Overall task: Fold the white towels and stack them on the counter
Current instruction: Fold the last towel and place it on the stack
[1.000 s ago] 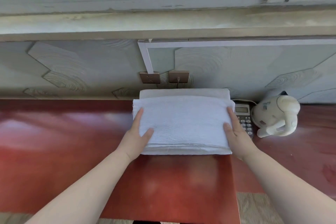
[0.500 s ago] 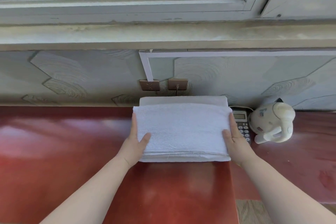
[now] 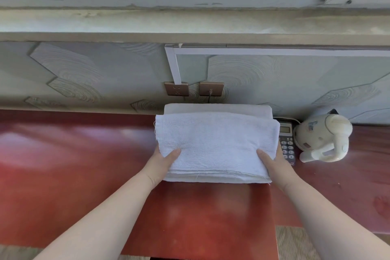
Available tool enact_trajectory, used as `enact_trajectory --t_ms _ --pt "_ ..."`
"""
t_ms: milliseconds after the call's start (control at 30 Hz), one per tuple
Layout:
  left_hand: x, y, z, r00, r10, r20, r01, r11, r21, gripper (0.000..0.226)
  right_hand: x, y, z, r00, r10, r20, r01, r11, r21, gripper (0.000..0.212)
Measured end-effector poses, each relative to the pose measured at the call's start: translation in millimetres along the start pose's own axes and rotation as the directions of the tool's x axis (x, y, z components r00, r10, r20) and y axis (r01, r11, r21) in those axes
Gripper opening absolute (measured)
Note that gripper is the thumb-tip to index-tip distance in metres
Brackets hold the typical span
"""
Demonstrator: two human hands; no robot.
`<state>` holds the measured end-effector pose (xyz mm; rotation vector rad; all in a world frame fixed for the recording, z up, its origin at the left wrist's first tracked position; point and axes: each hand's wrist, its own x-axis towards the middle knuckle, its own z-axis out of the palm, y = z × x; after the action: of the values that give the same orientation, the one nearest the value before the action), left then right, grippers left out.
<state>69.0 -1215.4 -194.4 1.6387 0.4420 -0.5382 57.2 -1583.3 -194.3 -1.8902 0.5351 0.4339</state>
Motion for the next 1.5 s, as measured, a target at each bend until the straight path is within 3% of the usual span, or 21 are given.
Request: enact_trajectory --t_ms 133,233,433,567,667,967,1067,1200,1500 --pt "-1.2 1.3 0.5 0.994 -0.104 0.045 0.110 0.982 -0.154 0.080 -1.5 2.2 1.5 1.000 0.010 -0.005 -0.010 0.999 0.032 0.073" --pt "-0.2 4.1 0.2 0.987 -0.129 0.097 0.148 0.963 -0.226 0.053 -1.5 0.8 2.7 1.000 0.000 0.014 0.000 0.998 0.067 0.062" --pt "-1.9 5.1 -5.5 0.965 -0.142 0.220 0.208 0.927 -0.313 0.071 5.7 6.6 -4.4 0.992 0.082 0.097 -0.101 0.973 0.207 0.086" --pt "-5.3 1.7 -3.4 0.975 -0.115 0.188 0.172 0.932 -0.318 0.075 5.3 9.7 -6.9 0.967 0.147 0.210 -0.211 0.921 0.328 0.079" --pt "-8.5 2.8 -0.6 0.988 -0.074 0.136 0.112 0.947 -0.300 0.073 5.4 14.0 -7.5 0.948 0.194 0.254 -0.279 0.889 0.364 0.086" --pt "-14.8 14.6 -2.6 0.996 0.030 0.083 -0.011 0.977 -0.213 0.068 -2.1 7.4 -13.0 0.920 0.179 0.348 -0.323 0.848 0.419 0.089" --pt "-20.2 15.6 -4.1 0.997 0.043 0.063 -0.030 0.980 -0.195 0.057 -11.1 -4.5 -6.1 0.939 0.064 0.338 -0.208 0.888 0.411 0.094" --pt "-36.1 18.6 -6.2 0.998 0.068 0.017 -0.063 0.980 -0.188 0.054 -32.5 -20.3 7.7 0.976 -0.107 0.188 0.040 0.943 0.331 0.085" --pt "-98.4 31.6 -39.6 0.988 0.148 -0.040 -0.153 0.966 -0.209 0.075 -68.2 -60.3 10.6 0.916 -0.328 0.231 0.257 0.922 0.289 0.081"
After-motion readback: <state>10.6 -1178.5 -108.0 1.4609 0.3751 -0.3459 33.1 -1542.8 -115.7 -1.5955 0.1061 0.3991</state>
